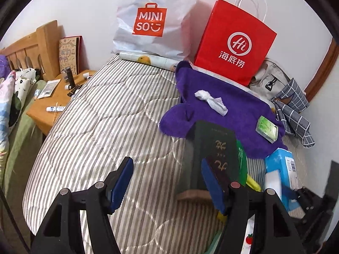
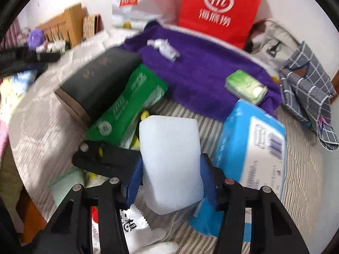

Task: Organize soft objects
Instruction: 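Grasp and lift the white sponge block with the right tool while the left tool returns to the pile, then grasp the white glove with the left tool and lift it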

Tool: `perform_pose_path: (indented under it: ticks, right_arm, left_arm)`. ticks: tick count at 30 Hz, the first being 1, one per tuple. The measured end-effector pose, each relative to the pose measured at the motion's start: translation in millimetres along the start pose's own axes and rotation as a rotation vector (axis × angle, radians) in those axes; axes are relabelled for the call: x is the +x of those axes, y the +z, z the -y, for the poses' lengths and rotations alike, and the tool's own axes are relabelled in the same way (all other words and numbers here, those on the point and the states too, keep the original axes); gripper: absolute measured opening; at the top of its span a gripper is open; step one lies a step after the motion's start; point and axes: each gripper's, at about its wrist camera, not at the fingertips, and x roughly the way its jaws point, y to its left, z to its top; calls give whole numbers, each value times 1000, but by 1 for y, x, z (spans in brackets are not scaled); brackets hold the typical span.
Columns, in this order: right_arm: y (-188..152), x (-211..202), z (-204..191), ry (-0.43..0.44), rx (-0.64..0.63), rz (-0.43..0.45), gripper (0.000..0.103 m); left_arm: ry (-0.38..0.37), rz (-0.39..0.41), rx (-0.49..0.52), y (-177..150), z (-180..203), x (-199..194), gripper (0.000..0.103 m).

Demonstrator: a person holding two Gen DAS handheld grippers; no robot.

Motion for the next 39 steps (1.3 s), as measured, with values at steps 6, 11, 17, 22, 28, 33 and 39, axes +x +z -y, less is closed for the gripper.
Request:
perform_pose_path:
  ticks: [6,11,17,22,28,33,39]
  right_arm:
    - [-6,-35,8,49,79,78,51]
    - [-25,-65,9,94,128,132,52]
    - [-54,-85,14,77,185,167,52]
    - [-84,-94,20,72,227,175,52]
    - [-117,-92,32,66,296,168,52]
    - [-138,-89,40,38,339,153,52]
    - [-148,-80,51,25,382,131,53]
  left_arm:
    - [-11,1,8,-14,2,-10,64]
    - [-8,-18,44,-35,11,-14,64]
    - [-21,-42,93,-68,28,-18,64]
    - [-27,-52,147,-94,43,-22,64]
    - [-70,-67,235,-124,73,-24,64]
    - [-115,-98,313,-147,96,-22,65]
    - [-130,-135,401,-164,118,-17,65]
